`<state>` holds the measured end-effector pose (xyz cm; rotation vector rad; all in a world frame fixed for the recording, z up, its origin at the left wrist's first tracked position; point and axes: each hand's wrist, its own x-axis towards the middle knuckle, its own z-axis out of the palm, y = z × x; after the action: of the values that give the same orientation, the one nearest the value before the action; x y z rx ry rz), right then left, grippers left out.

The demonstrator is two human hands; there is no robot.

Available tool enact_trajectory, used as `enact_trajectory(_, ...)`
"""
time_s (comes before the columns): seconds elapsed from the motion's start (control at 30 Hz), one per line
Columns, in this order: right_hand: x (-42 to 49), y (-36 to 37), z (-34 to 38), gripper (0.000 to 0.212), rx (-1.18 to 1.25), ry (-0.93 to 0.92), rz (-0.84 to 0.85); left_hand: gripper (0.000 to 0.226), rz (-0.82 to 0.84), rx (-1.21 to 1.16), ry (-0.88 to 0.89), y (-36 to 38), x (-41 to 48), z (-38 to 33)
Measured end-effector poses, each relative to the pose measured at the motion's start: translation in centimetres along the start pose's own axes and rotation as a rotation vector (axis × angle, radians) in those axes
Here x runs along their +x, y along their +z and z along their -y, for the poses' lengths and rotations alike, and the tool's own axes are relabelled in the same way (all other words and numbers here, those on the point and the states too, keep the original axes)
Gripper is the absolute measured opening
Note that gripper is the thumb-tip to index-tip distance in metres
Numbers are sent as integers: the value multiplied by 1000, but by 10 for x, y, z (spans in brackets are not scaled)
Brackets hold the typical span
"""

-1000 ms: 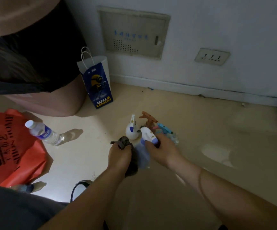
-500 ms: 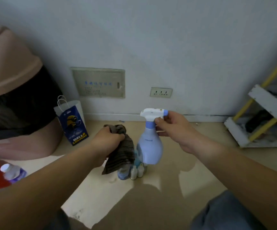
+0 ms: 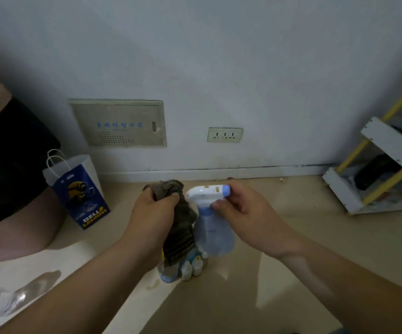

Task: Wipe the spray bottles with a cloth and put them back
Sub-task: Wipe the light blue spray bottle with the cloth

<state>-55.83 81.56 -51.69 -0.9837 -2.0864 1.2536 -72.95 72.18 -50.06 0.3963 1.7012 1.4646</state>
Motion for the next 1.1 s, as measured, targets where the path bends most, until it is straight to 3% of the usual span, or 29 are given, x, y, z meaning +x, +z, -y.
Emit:
enact_trajectory(0.2,20,0,5,8,-190,-70,-46,11,-10,186,233,1,10,-21)
enact_trajectory(0.33,30,5,5,6,-181,-48,-54,13,5,241,416,-9,7,-34)
enact_trajectory(0.43,32,13,11,7,-144,-63,-14,18,234,327,573,-14,-5,-35)
enact_trajectory(0.5,34,18,17,8,-148,-80,26,25,476,398,560,-16,-9,-35)
enact_trajectory(0.57,35,21,23,7,-149,-89,44,31,557,580,669,-21,-2,-33)
enact_trajectory(0.73,28,24,36,13,-50,-70,122,36,202,1173,1084,-29,20,-24)
enact_trajectory(0.8,22,25,39,24,-8,-103,134,46,205,1122,1058,-25,18,-16)
enact_trajectory(0.93,10,28,40,7,-37,-148,93,52,93,887,1118,-15,19,2)
enact_trajectory(1.0,8,31,40,11,-25,-162,73,46,37,752,1130,-13,19,7)
enact_trajectory(1.03,8,33,41,14,1,-175,74,44,34,655,1076,-12,19,9)
enact_trajectory(1.1,7,34,40,18,27,-169,81,49,21,453,797,-8,18,6)
